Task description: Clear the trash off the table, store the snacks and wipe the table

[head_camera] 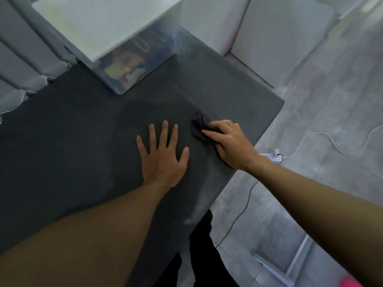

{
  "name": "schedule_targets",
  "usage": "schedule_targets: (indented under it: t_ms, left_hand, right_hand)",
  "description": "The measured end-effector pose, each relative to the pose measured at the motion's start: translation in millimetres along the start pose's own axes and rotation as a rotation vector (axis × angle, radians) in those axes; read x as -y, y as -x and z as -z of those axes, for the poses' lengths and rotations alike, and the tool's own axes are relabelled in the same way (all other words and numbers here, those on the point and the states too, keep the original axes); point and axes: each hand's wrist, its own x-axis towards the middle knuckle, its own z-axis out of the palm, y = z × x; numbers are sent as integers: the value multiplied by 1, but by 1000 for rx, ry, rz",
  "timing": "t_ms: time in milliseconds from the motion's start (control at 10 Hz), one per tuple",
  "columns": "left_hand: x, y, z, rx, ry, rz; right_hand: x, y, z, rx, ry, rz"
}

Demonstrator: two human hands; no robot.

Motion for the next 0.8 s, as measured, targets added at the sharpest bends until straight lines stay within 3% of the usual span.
schedule_targets:
  t_ms: [200, 500, 600, 800]
  left_hand:
    - [-7, -1, -6, 7, -106, 38]
    - [-8, -4, -3, 22, -128, 36]
    - [-8, -4, -2, 47, -125, 34]
    - [-6, -6, 22, 151, -46, 9]
  right_hand:
    - [-56, -35, 11, -50, 68, -56]
    - [-74, -70, 11, -131, 70, -361]
    - [-72, -70, 20, -72, 52, -364]
    - [-58, -73, 50, 200, 136, -398]
